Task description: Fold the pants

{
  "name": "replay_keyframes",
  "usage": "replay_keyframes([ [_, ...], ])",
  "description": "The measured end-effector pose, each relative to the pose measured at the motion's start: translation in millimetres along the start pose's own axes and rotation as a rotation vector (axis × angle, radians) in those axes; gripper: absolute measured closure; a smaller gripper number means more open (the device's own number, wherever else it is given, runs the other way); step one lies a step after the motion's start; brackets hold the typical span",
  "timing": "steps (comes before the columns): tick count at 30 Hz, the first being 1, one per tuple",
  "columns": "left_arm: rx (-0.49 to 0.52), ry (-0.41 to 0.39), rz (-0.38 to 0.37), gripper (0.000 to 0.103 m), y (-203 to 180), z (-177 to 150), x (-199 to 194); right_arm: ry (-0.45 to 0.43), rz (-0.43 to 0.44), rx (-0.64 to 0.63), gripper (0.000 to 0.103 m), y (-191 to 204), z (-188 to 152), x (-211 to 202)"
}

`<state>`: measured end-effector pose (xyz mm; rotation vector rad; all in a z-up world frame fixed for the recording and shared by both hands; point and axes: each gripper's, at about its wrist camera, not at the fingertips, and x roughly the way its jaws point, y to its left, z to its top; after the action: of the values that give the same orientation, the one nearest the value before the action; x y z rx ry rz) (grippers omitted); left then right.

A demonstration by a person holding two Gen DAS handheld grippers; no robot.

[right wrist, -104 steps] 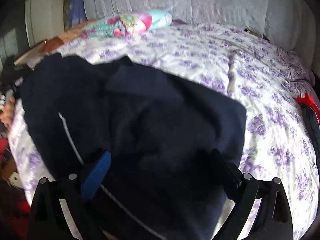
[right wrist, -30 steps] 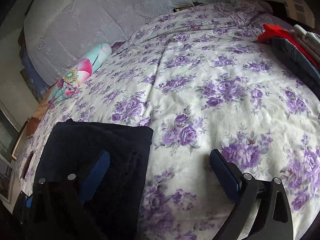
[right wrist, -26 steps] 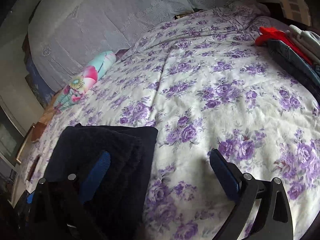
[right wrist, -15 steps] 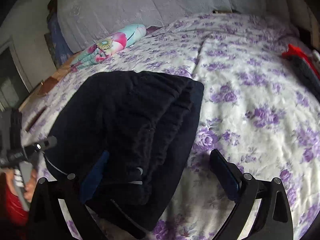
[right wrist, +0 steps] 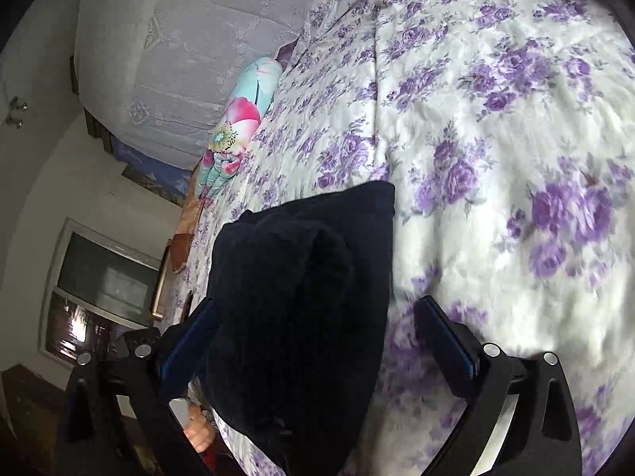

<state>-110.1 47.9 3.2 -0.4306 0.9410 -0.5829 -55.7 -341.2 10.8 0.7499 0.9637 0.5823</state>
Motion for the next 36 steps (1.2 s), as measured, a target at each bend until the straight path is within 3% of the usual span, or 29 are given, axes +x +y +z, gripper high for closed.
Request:
replay_keyframes([
  [5,0.068,-0.008,0.069,0.005,-16.7,-0.9,15.7,-0.001,-0.049,-0.087,0.004,14.6,14.8,27.1],
  [8,0.067,-0.022,0.043,0.006,-14.4,-4.8,12.9,-0.078,-0.104,-0.155,0.027,21.6,8.1,35.8],
  [10,0.066,-0.046,0.064,0.015,-13.9,-10.0,7.6,-0.125,-0.113,-0.193,0.040,23.3,1.4,34.0],
  [13,0.081,-0.076,0.110,0.028,-19.2,-13.5,1.4,-0.182,-0.159,-0.270,0.048,36.5,-6.8,29.6],
  [15,0.107,-0.110,0.158,0.040,-28.2,-13.4,-2.9,-0.207,-0.193,-0.318,0.050,44.6,-10.8,29.2],
  [18,0.159,-0.146,0.192,0.048,-41.5,-15.1,-6.6,-0.235,-0.209,-0.354,0.052,49.3,-15.7,25.1],
  [22,0.201,-0.154,0.220,0.048,-44.6,-20.1,-2.7,-0.291,-0.204,-0.440,0.053,64.0,-26.1,17.4],
  [24,0.162,-0.144,0.196,0.040,-33.4,-23.7,0.0,-0.285,-0.208,-0.443,0.053,64.7,-24.6,19.5],
  [28,-0.006,-0.101,0.026,0.033,0.3,-16.2,2.1,-0.247,-0.193,-0.384,0.048,53.7,-16.7,22.2],
  [32,0.028,-0.085,0.054,0.032,-7.5,-17.6,2.6,-0.213,-0.169,-0.332,0.045,42.9,-11.4,24.9],
  [34,0.024,-0.085,0.049,0.042,-11.5,-17.4,0.1,-0.214,-0.160,-0.331,0.047,42.5,-12.3,23.9],
  [36,0.068,-0.114,0.082,0.060,-22.5,-18.8,-6.4,-0.233,-0.156,-0.357,0.052,47.5,-16.3,21.2],
])
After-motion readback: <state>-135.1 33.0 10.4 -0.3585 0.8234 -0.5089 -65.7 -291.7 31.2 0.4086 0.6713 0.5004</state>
